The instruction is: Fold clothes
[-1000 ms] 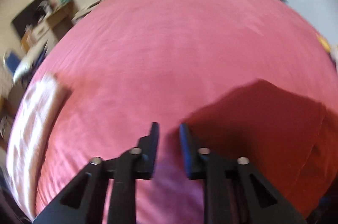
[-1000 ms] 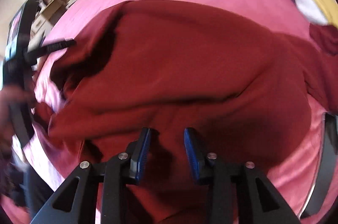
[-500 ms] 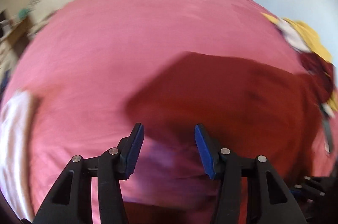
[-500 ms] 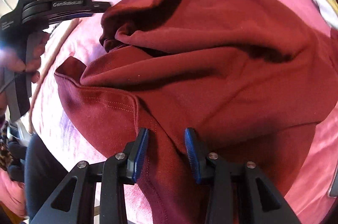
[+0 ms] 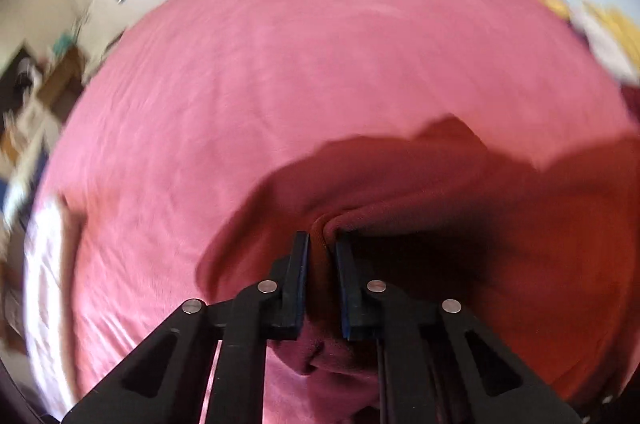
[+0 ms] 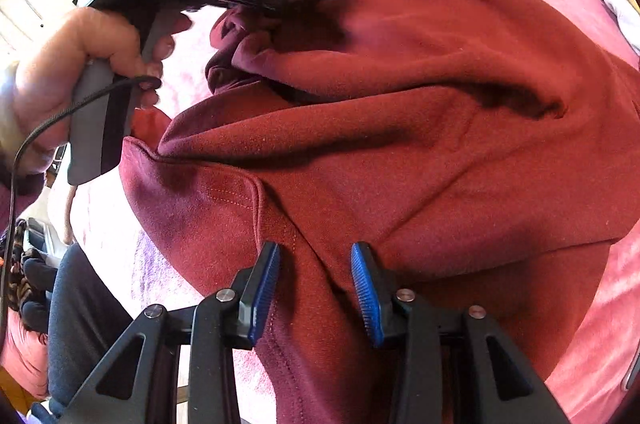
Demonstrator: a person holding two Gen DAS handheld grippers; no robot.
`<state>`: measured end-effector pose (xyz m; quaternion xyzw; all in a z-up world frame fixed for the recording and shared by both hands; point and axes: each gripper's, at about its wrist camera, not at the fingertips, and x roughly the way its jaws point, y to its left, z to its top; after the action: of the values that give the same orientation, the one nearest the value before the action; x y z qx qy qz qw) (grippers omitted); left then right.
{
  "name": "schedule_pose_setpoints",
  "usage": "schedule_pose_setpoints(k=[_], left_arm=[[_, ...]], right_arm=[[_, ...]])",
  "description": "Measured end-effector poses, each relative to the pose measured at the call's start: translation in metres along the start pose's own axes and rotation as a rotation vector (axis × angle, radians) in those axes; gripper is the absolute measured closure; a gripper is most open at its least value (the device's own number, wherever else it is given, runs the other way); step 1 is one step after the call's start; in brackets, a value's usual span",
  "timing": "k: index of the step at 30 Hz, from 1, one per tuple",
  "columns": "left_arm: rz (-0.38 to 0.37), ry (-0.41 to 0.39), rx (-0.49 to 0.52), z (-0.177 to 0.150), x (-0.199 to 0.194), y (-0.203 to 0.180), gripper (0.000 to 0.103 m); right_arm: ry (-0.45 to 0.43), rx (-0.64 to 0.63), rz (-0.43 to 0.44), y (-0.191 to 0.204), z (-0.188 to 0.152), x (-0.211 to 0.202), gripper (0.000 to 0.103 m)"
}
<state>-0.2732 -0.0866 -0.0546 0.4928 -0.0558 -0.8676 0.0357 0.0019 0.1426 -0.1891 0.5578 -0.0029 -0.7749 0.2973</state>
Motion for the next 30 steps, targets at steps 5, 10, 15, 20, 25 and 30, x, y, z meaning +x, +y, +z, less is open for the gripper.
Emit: schedule_pose_setpoints(k=[5, 10, 15, 20, 25, 30], left_arm=[[-0.158, -0.111, -0.201, -0.003, -0.050, 0.054, 0.091], [-0.147, -0.203, -0.288, -0.027, -0.084, 0.100, 0.091], [-0.178, -0.251, -0.580, -0.103, -0.099, 0.161, 0.090], [-0.136, -0.285, -0.734, -0.192, -0.116, 0.199, 0.089], [-0.151, -0.159, -0.770, -0.259, -0.101, 0.210, 0.068], [-0.077, -0.265, -0.666, -0.250, -0.121, 0.201, 0.055]], right_arm=[[0.029, -0.048, -0.064, 0.002, 0.000, -0.009, 0.065], [0.106, -0.201, -0.118, 0.005, -0.013, -0.009, 0.063], [0.240, -0.300, -0.137, -0.001, -0.037, -0.015, 0.063], [0.337, -0.346, -0.152, -0.012, -0.052, -0.028, 0.062], [0.385, -0.444, -0.172, 0.000, -0.041, -0.040, 0.061], [0.098, -0.533, -0.137, 0.027, 0.029, -0.081, 0.061]])
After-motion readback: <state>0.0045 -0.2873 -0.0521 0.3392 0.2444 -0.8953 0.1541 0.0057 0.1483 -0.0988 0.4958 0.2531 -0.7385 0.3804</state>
